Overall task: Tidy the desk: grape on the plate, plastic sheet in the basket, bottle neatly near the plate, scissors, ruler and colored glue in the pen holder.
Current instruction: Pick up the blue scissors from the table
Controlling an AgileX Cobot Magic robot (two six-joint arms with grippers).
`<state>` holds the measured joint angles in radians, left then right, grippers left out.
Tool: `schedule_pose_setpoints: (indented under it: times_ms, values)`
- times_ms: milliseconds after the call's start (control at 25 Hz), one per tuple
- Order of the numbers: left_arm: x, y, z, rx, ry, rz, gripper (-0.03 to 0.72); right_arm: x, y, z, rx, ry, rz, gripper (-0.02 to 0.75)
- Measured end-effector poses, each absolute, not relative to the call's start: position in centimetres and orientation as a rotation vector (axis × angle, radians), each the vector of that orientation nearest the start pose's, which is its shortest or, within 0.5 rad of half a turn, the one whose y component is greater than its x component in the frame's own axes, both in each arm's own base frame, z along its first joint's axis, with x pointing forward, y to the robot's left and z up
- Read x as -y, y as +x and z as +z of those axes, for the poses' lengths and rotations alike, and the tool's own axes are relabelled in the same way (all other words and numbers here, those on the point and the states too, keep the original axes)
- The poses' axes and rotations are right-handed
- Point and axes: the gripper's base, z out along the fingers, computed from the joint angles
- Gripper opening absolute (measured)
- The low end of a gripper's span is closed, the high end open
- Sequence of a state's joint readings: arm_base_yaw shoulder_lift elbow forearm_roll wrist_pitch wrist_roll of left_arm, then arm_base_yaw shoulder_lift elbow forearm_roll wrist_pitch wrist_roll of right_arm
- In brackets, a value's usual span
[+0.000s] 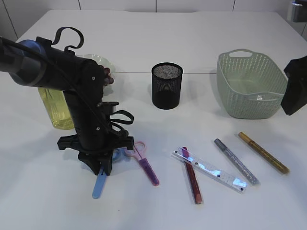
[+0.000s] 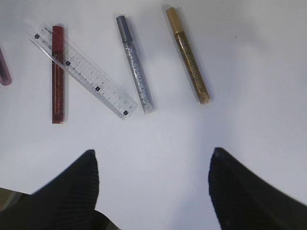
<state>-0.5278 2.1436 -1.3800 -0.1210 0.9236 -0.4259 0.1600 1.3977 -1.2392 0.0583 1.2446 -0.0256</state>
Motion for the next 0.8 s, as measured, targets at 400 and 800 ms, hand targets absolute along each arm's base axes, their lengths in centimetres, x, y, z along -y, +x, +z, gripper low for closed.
schedule_pose_setpoints:
  times_ms: [400, 800]
  values:
    - [20.51, 33.51, 10.85, -3.211, 0.050, -0.106, 0.144, -4.70, 25.98, 32.40, -2.878, -0.251, 0.108, 0.557]
    - [20.46, 33.55, 10.84, -3.208, 0.064, -0.093, 0.147, -4.70, 25.98, 32.40, -2.878, -0.251, 0.108, 0.557]
